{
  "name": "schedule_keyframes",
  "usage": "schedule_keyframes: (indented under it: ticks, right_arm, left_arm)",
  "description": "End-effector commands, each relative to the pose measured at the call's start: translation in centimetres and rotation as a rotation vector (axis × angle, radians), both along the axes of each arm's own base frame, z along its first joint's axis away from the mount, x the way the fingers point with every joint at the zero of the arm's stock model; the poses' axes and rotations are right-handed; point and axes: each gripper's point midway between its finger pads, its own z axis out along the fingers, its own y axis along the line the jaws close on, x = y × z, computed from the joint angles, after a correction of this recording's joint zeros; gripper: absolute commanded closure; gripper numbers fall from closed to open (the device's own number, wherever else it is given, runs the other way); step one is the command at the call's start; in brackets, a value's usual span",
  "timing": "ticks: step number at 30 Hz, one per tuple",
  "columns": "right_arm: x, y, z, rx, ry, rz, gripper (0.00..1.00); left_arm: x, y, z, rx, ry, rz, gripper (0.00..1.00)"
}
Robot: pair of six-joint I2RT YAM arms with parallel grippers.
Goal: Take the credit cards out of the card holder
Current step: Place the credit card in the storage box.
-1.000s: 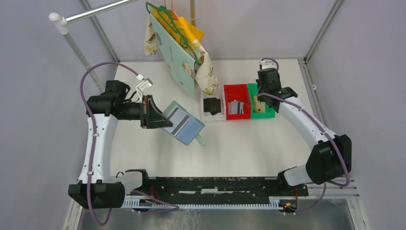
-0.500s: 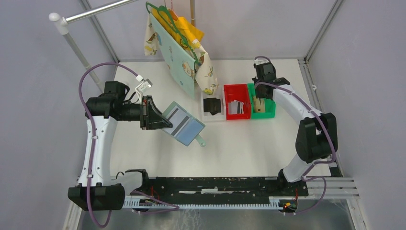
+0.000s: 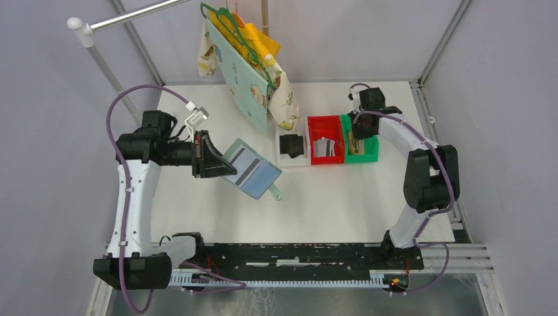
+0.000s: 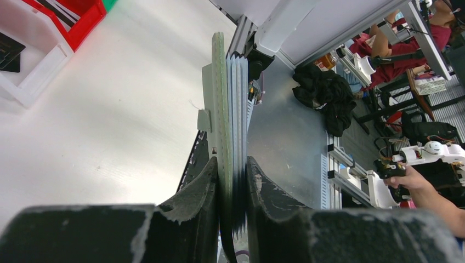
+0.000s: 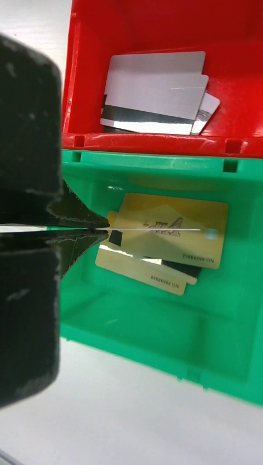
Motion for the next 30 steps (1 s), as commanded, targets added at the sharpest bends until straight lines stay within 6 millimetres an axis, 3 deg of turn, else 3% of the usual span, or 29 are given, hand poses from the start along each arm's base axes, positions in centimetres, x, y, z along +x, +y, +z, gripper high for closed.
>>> schedule_keyframes:
  ticks: [1,8,12,14,16,19,22,27,30]
  right_arm:
    - [0.8,1.3,0.6,0.040,-0.019,0.077,1.00]
    - [0.4,2.2,-1.0,0.078,0.033,0.117,1.00]
    - [0.7,1.3,-1.3,0.035,0.040,0.089,0.89]
    - [1.2,0.8,-0.9,0.014,0.031,0.051,0.69]
    - [1.4,0.6,-0.2,0.007,0.015,0.030,0.04]
    - [2.1,-1.1,2.8,-0.062,-0.081,-0.028,0.02]
    - [2.4,-0.7,7.0,-0.020,-0.206,-0.063,0.02]
    - [1.6,2.8,14.6,0.096,-0.381,0.009,0.02]
    - [-0.3,6.1,19.3,0.189,-0.494,0.107,0.02]
  left_arm:
    - [-0.6,-0.3,2.1,-0.042,-0.110,-0.027,0.98]
    - [-0.5,-0.3,1.9,-0.048,-0.089,-0.027,0.98]
    - [-0.5,-0.3,1.9,-0.048,-0.092,-0.027,0.98]
    - [-0.5,-0.4,2.0,-0.049,-0.091,-0.028,0.98]
    - [-0.4,-0.4,2.0,-0.051,-0.083,-0.027,0.97]
    - [-0.4,-0.4,2.0,-0.053,-0.076,-0.026,0.97]
    - [-0.4,-0.4,2.0,-0.057,-0.071,-0.029,0.97]
    - [-0.3,-0.4,1.9,-0.061,-0.061,-0.030,0.97]
    - [-0.1,-0.4,1.8,-0.060,-0.060,-0.030,0.97]
